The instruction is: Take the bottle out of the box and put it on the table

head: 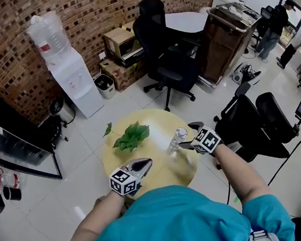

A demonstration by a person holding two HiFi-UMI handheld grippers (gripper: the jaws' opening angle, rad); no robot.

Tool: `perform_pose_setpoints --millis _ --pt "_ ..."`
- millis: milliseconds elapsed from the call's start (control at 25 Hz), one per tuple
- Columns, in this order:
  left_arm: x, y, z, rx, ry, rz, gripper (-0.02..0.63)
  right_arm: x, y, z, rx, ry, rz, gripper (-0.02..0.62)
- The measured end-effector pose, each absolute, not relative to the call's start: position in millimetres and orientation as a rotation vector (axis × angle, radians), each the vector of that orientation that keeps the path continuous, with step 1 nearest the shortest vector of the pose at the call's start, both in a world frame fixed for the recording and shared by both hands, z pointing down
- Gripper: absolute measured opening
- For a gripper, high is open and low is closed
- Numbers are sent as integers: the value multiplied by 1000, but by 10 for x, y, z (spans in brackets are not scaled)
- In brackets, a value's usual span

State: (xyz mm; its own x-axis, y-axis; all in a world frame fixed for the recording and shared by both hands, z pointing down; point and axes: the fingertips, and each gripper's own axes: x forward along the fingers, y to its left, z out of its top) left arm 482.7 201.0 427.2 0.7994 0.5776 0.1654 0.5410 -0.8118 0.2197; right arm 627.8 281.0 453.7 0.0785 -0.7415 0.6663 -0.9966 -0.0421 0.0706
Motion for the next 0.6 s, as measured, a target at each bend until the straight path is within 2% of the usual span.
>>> perform_pose_setpoints --millis 160,280,400,480,560,600 --pt "4641 1843 4175 2809 875 316 2 6156 2957 4240 1988 -1704 561 420" --pt "4536 1802 4070 2815 846 307 2 6072 3133 3987 2051 -1710 467 380" --pt "4442 1876 3836 2836 790 299 2 6010 3394 3601 2115 -1726 338 283" --pt "4376 1989 3603 2860 748 286 2 5967 3604 3309 2154 -1765 261 173" --pt "4309 2136 3350 2888 692 270 1 5903 3835 3030 2175 -1823 190 32" --pt "4273 2224 3223 2899 655 258 2 5857 3952 2883 2174 -1857 156 2"
